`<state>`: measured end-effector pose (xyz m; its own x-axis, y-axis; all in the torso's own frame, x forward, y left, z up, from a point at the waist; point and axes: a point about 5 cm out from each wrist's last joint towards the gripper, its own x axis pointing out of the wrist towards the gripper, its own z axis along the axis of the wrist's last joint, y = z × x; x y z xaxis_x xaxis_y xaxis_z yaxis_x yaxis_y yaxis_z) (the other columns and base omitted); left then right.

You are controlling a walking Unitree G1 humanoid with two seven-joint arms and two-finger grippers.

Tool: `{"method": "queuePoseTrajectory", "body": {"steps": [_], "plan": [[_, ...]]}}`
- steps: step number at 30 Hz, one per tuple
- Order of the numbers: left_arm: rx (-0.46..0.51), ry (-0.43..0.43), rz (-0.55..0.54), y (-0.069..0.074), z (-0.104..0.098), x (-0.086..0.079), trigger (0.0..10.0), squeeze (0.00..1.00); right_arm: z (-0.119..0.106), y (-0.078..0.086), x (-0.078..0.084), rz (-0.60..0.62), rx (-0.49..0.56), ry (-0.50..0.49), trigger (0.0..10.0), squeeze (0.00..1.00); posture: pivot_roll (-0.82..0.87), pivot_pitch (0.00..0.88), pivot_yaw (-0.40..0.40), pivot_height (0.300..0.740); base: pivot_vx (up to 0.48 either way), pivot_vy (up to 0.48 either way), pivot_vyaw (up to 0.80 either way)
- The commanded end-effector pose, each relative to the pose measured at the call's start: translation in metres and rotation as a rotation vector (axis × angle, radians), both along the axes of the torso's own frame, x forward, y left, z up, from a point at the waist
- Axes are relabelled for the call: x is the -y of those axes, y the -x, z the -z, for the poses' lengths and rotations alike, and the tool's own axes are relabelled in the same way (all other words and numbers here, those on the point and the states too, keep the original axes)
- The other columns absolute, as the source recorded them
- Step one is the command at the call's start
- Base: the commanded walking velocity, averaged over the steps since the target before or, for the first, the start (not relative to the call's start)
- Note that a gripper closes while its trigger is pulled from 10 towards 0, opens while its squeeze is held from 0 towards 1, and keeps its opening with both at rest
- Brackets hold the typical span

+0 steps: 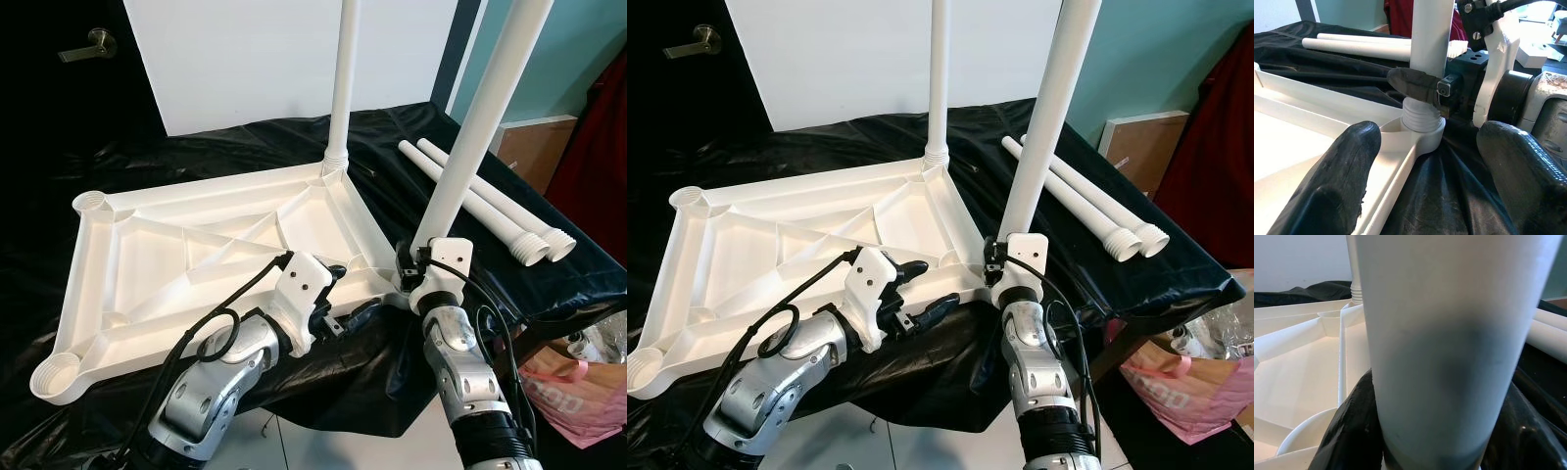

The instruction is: Building children table

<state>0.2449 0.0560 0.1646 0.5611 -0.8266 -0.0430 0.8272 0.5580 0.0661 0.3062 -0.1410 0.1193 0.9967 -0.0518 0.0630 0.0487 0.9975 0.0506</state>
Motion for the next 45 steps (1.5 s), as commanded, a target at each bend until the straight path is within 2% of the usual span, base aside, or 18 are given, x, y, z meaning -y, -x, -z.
{"method": "queuePoseTrajectory", "body": {"steps": [1, 20, 31, 32, 37, 38, 42, 45], "plan": [[-0.003, -0.005, 0.037, 0.003, -0.001, 0.001, 10.0, 0.00, 0.019, 0.005, 0.004, 0.026, -0.099, -0.026, 10.0, 0.00, -0.01, 0.045, -0.017, 0.740, 0.000, 0.000, 0.00], [-0.009, -0.006, 0.041, 0.003, -0.001, 0.001, 10.0, 0.00, 0.018, 0.005, 0.007, 0.025, -0.096, -0.027, 10.0, 0.00, -0.02, 0.053, -0.015, 0.740, 0.000, 0.000, 0.00], [-0.012, -0.008, 0.046, 0.004, 0.000, 0.001, 10.0, 0.00, 0.017, 0.006, 0.005, -0.023, -0.078, -0.030, 10.0, 0.00, -0.02, 0.043, -0.014, 0.740, 0.000, 0.000, 0.00], [-0.011, -0.010, 0.046, 0.004, 0.000, 0.001, 10.0, 0.00, 0.016, 0.006, 0.006, -0.032, -0.072, -0.028, 10.0, 1.00, -0.02, 0.034, -0.017, 0.740, 0.000, 0.000, 0.00], [-0.009, -0.010, 0.045, 0.002, -0.002, 0.001, 10.0, 0.00, 0.014, 0.006, 0.007, -0.064, -0.054, -0.020, 10.0, 1.00, -0.02, 0.055, -0.015, 0.740, 0.000, 0.000, 0.00], [-0.004, -0.018, 0.048, 0.001, -0.003, 0.000, 10.0, 0.00, 0.011, 0.005, 0.008, -0.107, -0.039, -0.021, 10.0, 1.00, -0.02, 0.066, -0.012, 0.740, 0.000, 0.000, 0.00], [-0.008, -0.020, 0.048, -0.001, -0.002, -0.002, 10.0, 0.00, 0.009, 0.004, 0.015, -0.139, -0.021, -0.008, 10.0, 1.00, -0.03, 0.066, -0.013, 0.740, 0.000, 0.000, 0.00], [-0.008, -0.028, 0.043, -0.002, -0.002, -0.004, 10.0, 0.00, 0.007, 0.003, 0.021, -0.204, -0.012, 0.002, 10.0, 1.00, -0.03, 0.099, -0.009, 0.740, 0.000, 0.000, 0.00]]}}
